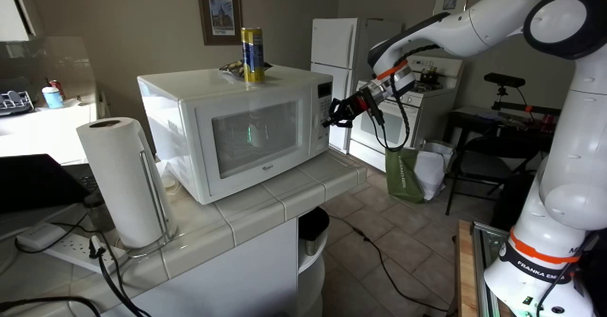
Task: Press a button on the microwave.
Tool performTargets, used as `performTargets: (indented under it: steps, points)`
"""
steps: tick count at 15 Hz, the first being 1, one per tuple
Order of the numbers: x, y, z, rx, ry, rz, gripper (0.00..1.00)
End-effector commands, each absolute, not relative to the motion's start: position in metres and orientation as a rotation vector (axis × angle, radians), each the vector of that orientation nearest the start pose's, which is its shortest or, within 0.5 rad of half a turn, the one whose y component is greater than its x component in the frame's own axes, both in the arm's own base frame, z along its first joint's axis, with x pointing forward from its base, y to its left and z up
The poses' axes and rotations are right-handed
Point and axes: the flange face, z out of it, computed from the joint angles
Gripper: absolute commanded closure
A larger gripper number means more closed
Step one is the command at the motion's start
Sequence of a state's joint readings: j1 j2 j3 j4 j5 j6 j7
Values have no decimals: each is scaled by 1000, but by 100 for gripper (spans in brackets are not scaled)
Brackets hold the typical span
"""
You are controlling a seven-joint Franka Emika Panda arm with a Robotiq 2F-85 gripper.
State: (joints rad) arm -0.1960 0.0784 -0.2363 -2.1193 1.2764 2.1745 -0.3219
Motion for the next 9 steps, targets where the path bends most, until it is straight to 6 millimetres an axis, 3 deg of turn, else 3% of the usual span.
performTargets:
  steps: [1,9]
  points:
    - [537,-204,391,-1923,979,-457,100]
    - [537,-211,387,-1813,1081,-547,100]
